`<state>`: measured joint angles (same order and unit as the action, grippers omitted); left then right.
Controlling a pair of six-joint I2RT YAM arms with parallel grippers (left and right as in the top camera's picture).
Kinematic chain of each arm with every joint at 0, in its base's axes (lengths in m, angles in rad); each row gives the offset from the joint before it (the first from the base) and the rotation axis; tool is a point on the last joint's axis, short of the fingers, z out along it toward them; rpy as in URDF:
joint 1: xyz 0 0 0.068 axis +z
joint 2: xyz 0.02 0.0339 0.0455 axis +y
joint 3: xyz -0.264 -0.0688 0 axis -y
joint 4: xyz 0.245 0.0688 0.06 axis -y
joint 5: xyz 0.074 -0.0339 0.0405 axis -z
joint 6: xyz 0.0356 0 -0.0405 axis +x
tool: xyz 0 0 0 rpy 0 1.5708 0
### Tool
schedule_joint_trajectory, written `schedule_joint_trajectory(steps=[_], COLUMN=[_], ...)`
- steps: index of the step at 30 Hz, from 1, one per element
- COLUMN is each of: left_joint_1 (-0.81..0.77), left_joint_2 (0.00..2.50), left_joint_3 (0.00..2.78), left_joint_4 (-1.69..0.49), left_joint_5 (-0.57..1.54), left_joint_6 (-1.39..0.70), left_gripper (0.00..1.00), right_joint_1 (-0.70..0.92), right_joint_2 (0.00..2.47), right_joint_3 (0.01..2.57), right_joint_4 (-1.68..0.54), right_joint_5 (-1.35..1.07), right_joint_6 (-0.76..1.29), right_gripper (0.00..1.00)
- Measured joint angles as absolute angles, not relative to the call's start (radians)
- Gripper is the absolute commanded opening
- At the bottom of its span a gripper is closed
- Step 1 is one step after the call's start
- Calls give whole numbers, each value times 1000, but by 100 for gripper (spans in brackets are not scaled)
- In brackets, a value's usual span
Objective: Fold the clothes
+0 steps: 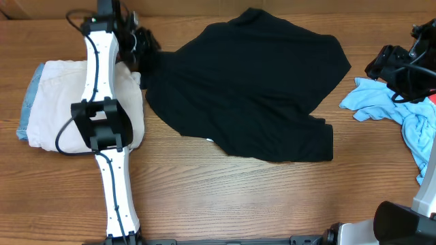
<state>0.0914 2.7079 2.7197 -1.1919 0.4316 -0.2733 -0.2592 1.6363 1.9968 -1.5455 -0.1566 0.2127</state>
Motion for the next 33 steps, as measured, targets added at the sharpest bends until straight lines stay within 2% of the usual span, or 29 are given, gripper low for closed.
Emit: schedule_joint_trajectory(steps=[3, 7, 12, 16, 24, 29, 32, 33], left_joint_1=[87, 84, 29, -151, -686, -775, -780, -782], left_joint_2=[2709, 2664, 2588, 2580, 2577, 2417, 2215, 2140], left_joint_3=[2941, 3108, 3124, 3117, 3024, 2786, 2538, 2444], left_joint_4=[-1307, -1454, -1679, -1683, -1684, -1683, -1661, -1627], left_joint_5=[435, 445, 438, 415, 83, 6, -20, -27], left_joint_6=[-239, -210, -127, -84, -56, -57, -87, -104], left_gripper=[63, 46, 39, 37, 57, 74, 83, 83], right_joint_1=[-260, -259, -260, -266, -388, -469, -496, -506], right_joint_2=[1645, 1703, 1810, 1822, 1821, 1821, 1821, 1821], right_joint_3=[1997, 1997, 1996, 1993, 1993, 1993, 1993, 1993], right_joint_4=[-1530, -1532, -1484, -1438, -1467, -1499, -1497, -1492], right_joint_5=[-156, -156, -155, -154, -178, -186, -187, -188], right_joint_6=[213, 213, 215, 248, 297, 287, 287, 287], right_gripper=[68, 65, 66, 69, 73, 74, 75, 75])
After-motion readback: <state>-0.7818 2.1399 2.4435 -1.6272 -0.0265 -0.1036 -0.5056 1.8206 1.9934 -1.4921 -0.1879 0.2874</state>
